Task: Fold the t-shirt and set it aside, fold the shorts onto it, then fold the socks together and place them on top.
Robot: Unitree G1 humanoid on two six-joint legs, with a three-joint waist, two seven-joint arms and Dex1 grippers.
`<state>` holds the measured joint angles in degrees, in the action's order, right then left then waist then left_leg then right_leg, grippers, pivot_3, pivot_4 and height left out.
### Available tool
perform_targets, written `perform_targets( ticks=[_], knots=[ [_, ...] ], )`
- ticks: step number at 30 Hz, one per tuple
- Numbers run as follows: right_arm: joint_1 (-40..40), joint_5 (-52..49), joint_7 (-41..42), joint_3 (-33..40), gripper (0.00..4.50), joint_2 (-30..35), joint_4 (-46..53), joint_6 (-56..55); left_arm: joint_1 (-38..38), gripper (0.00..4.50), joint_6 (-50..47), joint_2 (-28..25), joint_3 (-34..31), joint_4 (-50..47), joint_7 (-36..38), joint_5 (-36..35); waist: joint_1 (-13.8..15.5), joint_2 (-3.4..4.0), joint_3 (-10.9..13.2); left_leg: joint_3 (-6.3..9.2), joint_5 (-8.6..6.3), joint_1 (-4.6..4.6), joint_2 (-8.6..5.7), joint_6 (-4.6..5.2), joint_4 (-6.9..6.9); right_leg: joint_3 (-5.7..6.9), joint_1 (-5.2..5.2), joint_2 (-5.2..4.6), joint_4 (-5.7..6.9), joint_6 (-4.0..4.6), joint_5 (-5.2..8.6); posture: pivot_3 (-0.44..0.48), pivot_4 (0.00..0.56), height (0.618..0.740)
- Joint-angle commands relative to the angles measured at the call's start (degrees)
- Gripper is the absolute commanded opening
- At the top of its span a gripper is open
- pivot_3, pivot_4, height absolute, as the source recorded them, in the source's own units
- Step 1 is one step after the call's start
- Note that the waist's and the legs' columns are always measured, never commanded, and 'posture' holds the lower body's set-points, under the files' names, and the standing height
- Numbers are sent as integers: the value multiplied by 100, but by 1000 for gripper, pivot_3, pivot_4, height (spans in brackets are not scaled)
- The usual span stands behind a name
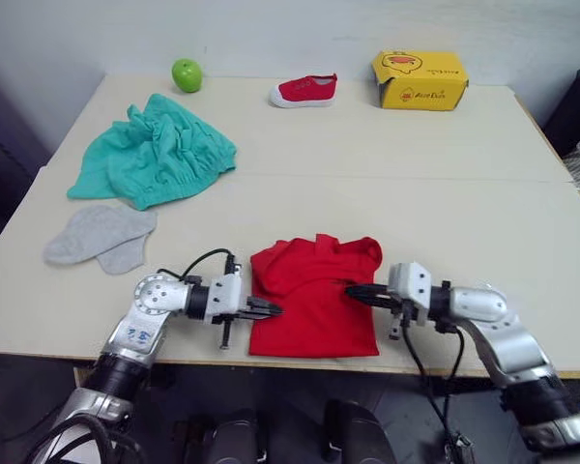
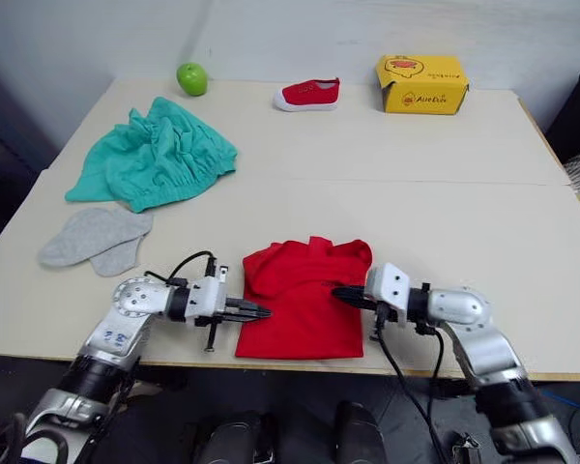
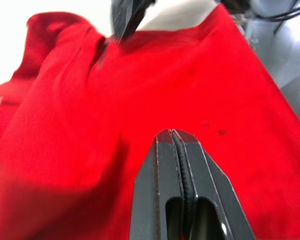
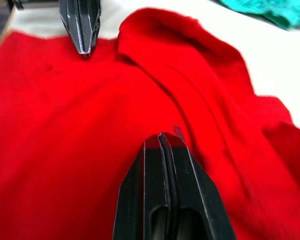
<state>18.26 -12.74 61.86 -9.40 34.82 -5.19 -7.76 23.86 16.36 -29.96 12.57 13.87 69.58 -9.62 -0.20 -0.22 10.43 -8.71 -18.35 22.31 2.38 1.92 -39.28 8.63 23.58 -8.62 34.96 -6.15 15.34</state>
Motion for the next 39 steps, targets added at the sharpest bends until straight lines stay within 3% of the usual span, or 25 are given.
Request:
perform_targets(
  ticks=[1,9,15,22,26,30,35,39],
  knots=[
    [261,244,-11,-37,0,-132,-587,-408,214,24,401,73,-12,382,-132,203,-6,0,0,0,0,0,12,0,0,0,1,1,1,0,0,0,150,740],
    [882,271,-305,230,0,-415,-1673,-714,978,24,1064,424,-302,1541,-1090,581,-9,0,0,-1,1,-1,16,0,-4,0,0,1,7,0,0,0,150,740],
    [1207,218,-758,511,0,-724,-2024,-535,1549,24,969,693,-648,2114,-1682,466,-15,0,0,-2,2,0,16,-1,-4,0,1,2,8,0,0,0,150,740],
    [1632,338,-1627,765,0,-1084,-2531,80,1994,24,747,759,-775,2969,-2788,901,-90,0,0,-2,3,0,15,-2,-2,1,1,4,9,0,0,0,150,740],
    [1633,-26,-1620,960,0,-1124,-2012,465,2038,24,442,725,-982,2938,-2664,597,-135,0,0,-1,3,5,14,-2,-1,1,4,4,8,0,0,0,150,740],
    [1243,-300,-1300,736,0,-1157,-836,999,1502,24,-40,934,-1282,1545,-1016,-1064,-152,1,0,-1,3,8,22,-4,3,0,11,5,9,0,0,0,150,740],
    [340,76,-1645,-44,0,-1482,484,1524,785,24,-422,890,-816,797,-1258,-409,-144,2,-1,-1,-1,-1,21,-12,8,-2,6,10,7,2,2,0,150,740],
    [29,391,-2015,-78,0,-1620,337,1268,575,24,-573,859,-644,828,-1889,225,-132,1,-1,-5,4,2,16,-6,5,-6,7,7,8,0,0,0,150,740]
  ],
)
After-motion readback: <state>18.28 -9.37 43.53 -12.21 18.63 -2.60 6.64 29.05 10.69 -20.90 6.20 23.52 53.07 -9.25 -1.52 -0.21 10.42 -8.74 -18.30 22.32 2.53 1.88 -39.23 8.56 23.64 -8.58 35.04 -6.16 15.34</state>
